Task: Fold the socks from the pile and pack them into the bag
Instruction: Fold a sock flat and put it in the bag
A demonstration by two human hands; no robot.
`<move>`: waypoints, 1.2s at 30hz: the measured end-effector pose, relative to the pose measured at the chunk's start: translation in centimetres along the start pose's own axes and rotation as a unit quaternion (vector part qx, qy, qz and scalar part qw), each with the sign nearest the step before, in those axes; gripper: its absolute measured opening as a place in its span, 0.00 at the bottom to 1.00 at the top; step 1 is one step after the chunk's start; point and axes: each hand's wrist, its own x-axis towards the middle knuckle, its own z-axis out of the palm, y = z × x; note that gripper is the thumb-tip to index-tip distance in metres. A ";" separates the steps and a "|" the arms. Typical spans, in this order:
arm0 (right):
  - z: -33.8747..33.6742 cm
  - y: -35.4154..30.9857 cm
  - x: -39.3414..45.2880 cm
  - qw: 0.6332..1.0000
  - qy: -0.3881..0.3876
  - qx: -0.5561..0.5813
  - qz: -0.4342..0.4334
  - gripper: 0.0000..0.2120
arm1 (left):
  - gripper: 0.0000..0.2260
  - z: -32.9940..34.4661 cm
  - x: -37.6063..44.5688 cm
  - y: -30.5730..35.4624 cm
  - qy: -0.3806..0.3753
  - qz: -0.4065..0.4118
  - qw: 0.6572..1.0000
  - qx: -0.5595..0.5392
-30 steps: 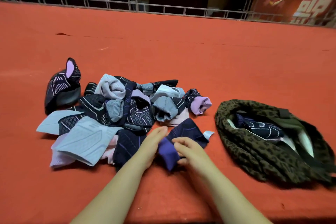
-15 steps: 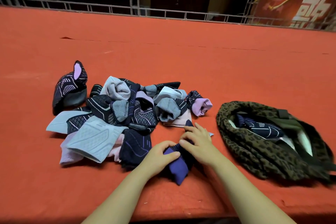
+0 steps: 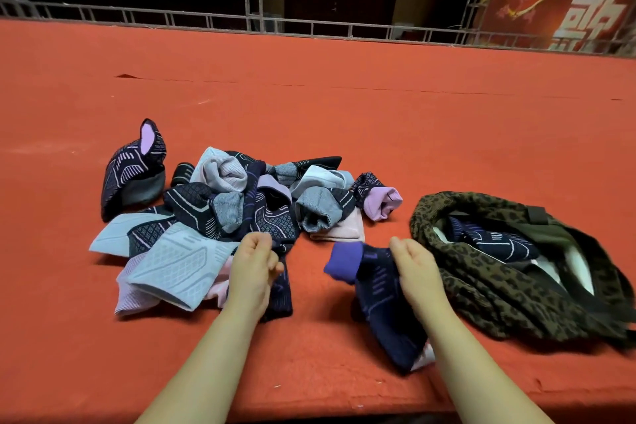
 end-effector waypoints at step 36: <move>1.3 -1.7 -4.1 0.986 -0.101 0.119 0.056 0.15 | 0.07 -0.2 -1.7 3.4 -0.184 -0.131 0.974 -0.028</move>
